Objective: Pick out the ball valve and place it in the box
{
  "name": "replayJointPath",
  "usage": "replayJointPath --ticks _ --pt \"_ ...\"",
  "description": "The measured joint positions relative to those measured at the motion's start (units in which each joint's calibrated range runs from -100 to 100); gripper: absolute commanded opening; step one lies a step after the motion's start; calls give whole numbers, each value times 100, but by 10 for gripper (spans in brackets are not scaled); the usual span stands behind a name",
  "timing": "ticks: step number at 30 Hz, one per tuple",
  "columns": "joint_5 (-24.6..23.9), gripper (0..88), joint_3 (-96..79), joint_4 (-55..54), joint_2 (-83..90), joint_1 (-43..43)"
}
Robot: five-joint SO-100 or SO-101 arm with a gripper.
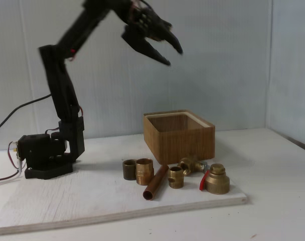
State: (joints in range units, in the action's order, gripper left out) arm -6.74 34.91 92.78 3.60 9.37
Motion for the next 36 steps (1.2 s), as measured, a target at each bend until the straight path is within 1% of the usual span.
replayJointPath --ticks 4,7,11,25,33,36 --pt "-5 133 763 378 -983 -7" --pt "-5 133 980 525 -1432 -7" --pt "-5 133 990 567 -1745 0" --pt "-5 133 990 576 -2474 697" --pt "-10 133 990 576 -3202 689" --pt "-160 133 990 576 -3465 704"
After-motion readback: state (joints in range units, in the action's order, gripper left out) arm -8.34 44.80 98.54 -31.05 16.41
